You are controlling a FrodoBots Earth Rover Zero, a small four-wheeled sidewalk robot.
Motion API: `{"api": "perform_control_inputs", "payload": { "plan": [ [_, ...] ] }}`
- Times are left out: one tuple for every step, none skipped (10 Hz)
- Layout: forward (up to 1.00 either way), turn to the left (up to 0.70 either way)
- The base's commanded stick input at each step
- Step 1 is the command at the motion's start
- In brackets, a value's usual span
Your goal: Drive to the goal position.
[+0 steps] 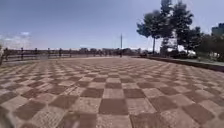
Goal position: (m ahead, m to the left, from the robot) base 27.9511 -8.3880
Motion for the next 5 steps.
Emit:
{"api": "perform_control_inputs", "payload": {
  "plan": [
    [1.0, 0.0],
    [1.0, 0.0],
    [1.0, 0.0],
    [1.0, 0.0],
    [1.0, 0.0]
  ]
}}
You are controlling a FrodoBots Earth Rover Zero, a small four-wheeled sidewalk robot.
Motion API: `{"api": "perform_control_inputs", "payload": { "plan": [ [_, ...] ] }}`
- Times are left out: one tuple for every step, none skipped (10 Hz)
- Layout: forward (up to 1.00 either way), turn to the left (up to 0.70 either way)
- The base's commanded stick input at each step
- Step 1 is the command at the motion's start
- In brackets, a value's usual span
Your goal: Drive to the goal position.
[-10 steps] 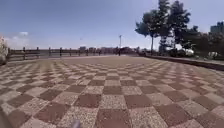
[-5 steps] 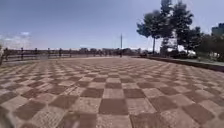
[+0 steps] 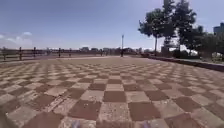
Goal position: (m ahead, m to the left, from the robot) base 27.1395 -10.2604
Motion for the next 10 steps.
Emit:
{"api": "perform_control_inputs", "payload": {
  "plan": [
    [1.0, 0.0],
    [1.0, 0.0],
    [1.0, 0.0],
    [1.0, 0.0],
    [1.0, 0.0],
    [1.0, 0.0],
    [1.0, 0.0],
    [1.0, 0.0],
    [1.0, 0.0],
    [1.0, 0.0]
  ]
}}
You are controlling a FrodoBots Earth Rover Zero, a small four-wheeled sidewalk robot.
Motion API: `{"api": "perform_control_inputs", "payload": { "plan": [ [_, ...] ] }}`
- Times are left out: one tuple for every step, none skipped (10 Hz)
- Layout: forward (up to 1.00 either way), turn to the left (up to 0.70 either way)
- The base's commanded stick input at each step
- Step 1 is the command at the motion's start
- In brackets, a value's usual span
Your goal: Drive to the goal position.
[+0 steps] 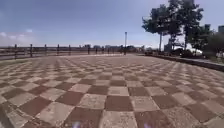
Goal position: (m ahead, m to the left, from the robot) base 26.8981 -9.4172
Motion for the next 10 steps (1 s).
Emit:
{"api": "perform_control_inputs", "payload": {
  "plan": [
    [1.0, 0.0],
    [1.0, 0.0],
    [1.0, 0.0],
    [1.0, 0.0],
    [1.0, 0.0],
    [1.0, 0.0],
    [1.0, 0.0],
    [1.0, 0.0],
    [1.0, 0.0],
    [1.0, 0.0]
  ]
}}
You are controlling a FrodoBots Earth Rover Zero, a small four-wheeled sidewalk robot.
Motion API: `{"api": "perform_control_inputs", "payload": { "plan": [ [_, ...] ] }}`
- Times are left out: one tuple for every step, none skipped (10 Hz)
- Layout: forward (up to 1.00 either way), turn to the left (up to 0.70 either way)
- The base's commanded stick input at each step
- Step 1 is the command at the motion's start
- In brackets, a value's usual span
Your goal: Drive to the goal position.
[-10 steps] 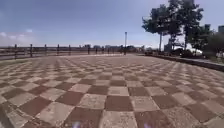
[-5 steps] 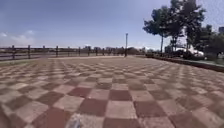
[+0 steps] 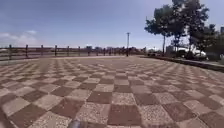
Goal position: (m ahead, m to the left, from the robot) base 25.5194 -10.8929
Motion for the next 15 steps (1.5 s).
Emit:
{"api": "perform_control_inputs", "payload": {
  "plan": [
    [1.0, 0.0],
    [1.0, 0.0],
    [1.0, 0.0],
    [1.0, 0.0],
    [1.0, 0.0],
    [1.0, 0.0],
    [1.0, 0.0],
    [1.0, 0.0],
    [1.0, 0.0],
    [1.0, 0.0],
    [1.0, 0.0],
    [1.0, 0.0],
    [1.0, 0.0],
    [1.0, 0.0],
    [1.0, 0.0]
  ]
}}
